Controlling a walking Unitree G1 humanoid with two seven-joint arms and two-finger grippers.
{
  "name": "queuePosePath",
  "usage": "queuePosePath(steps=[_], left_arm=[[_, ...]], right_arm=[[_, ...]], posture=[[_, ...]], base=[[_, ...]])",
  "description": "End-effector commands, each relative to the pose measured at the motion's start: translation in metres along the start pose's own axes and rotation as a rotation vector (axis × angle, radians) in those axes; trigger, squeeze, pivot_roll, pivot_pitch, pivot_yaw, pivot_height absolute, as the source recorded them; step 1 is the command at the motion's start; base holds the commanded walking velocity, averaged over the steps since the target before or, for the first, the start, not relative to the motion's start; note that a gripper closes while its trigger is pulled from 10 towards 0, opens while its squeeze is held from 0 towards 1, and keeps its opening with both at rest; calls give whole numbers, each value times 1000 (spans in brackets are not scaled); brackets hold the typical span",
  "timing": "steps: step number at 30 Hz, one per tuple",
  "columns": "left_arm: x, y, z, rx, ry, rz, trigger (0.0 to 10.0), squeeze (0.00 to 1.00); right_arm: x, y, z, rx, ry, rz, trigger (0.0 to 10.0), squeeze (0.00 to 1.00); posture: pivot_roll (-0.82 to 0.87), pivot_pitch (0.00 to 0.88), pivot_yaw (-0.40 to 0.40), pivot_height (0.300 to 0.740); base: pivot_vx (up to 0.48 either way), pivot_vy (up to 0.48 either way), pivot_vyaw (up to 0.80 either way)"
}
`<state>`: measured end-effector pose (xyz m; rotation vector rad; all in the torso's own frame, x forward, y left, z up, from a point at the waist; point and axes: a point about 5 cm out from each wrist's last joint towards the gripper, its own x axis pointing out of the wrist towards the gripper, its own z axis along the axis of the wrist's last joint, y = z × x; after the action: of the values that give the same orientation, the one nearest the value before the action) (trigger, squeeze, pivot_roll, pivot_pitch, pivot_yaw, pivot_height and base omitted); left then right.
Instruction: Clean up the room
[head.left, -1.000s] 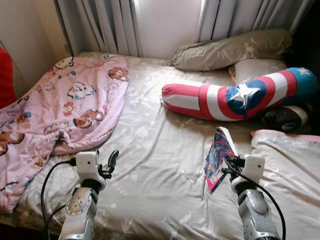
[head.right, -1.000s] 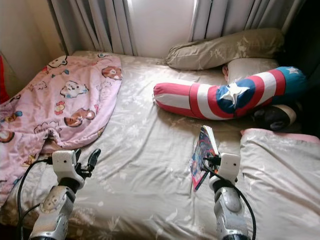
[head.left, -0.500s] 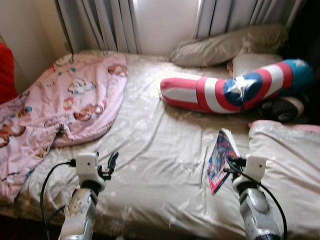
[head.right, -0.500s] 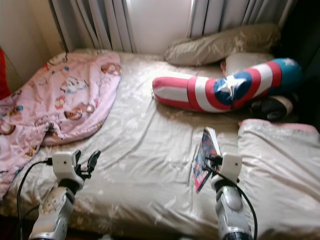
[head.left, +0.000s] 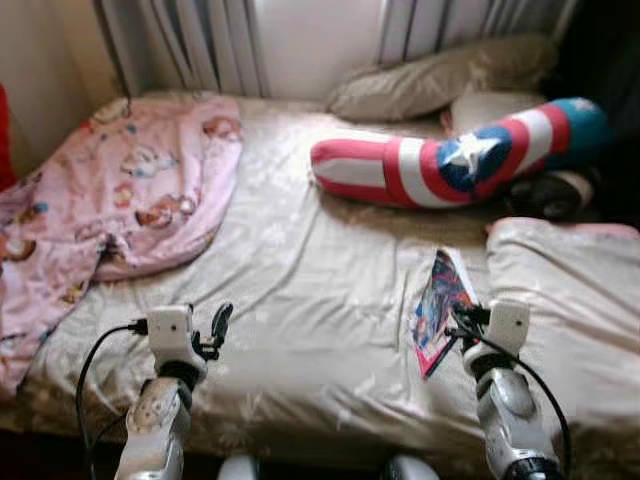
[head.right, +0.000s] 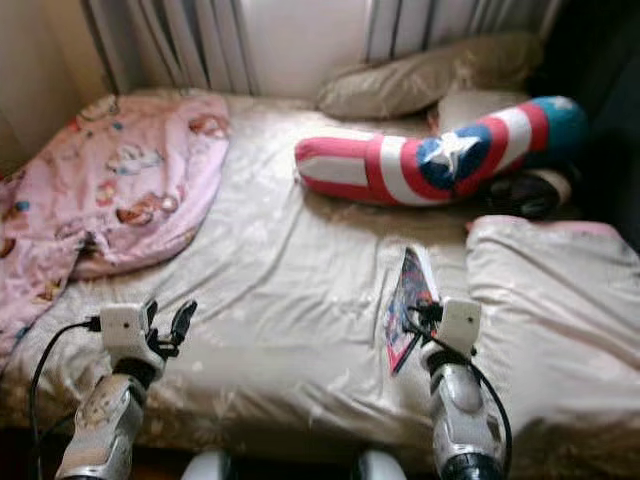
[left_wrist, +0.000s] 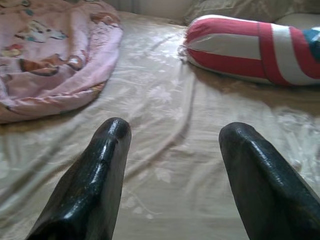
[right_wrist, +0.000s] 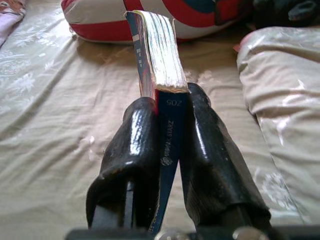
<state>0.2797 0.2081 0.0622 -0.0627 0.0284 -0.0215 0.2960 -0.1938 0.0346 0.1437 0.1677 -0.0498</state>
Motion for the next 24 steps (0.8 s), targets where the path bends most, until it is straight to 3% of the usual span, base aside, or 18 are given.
queuePosePath(steps=[1, 12, 16, 24], left_arm=[[1, -3, 3, 11, -1, -16, 10000, 0], [3, -2, 4, 9, 0, -28, 10000, 0], [3, -1, 5, 11, 1, -32, 10000, 0], [-1, 3, 6, 23, 3, -32, 10000, 0]], right_arm=[[7, 7, 13, -8, -57, 29, 10000, 0], [13, 21, 15, 9, -62, 80, 10000, 0], [15, 26, 16, 86, -72, 90, 10000, 0], [19, 18, 17, 71, -60, 46, 10000, 0]], posture=[[59, 65, -21, 658], [58, 66, -9, 658], [66, 68, -3, 658], [86, 76, 10, 658]], base=[[0, 0, 0], [0, 0, 0], [0, 0, 0], [198, 0, 0]])
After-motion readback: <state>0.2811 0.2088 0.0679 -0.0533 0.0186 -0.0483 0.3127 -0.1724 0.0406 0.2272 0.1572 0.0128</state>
